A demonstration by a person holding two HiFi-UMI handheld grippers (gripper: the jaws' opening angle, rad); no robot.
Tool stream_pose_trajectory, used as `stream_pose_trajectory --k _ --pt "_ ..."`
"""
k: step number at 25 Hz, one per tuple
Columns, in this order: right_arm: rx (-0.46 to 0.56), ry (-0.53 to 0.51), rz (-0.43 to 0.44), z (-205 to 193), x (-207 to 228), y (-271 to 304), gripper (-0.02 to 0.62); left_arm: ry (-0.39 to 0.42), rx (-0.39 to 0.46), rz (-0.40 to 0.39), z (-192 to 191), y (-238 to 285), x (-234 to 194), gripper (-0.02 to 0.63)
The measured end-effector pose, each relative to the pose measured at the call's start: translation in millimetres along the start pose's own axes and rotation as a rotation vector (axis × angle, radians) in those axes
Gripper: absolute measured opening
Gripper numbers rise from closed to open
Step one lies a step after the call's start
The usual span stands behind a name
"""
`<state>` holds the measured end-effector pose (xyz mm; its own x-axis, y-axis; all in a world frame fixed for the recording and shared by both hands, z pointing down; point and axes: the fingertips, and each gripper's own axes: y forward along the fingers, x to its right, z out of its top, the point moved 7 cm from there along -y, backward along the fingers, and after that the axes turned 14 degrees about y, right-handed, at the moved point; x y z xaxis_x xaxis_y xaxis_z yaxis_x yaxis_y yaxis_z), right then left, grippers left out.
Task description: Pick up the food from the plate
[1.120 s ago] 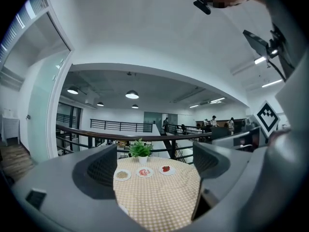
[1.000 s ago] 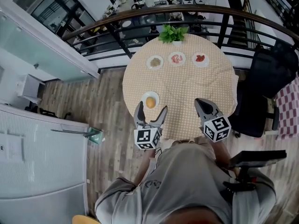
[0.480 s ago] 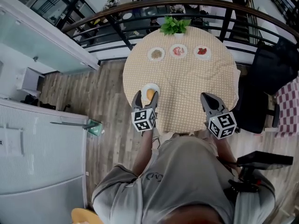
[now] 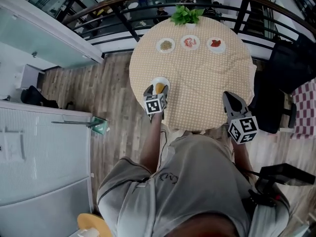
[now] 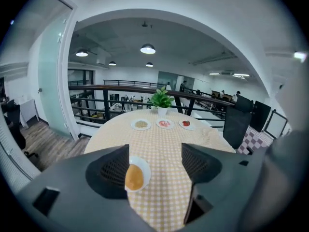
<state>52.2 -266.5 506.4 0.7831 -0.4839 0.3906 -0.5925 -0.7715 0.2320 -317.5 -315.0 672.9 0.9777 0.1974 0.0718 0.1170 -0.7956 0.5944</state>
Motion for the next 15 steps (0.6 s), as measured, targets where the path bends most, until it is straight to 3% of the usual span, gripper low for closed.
stream_pose_trajectory --k 6,15 --pt "-0.007 0.005 -0.043 -4 3 -4 0.006 -0.056 -0.181 -0.010 -40 46 -17 0.350" --pt "-0.007 0.007 -0.099 -9 4 -14 0.006 -0.067 -0.366 -0.011 -89 105 -38 0.350"
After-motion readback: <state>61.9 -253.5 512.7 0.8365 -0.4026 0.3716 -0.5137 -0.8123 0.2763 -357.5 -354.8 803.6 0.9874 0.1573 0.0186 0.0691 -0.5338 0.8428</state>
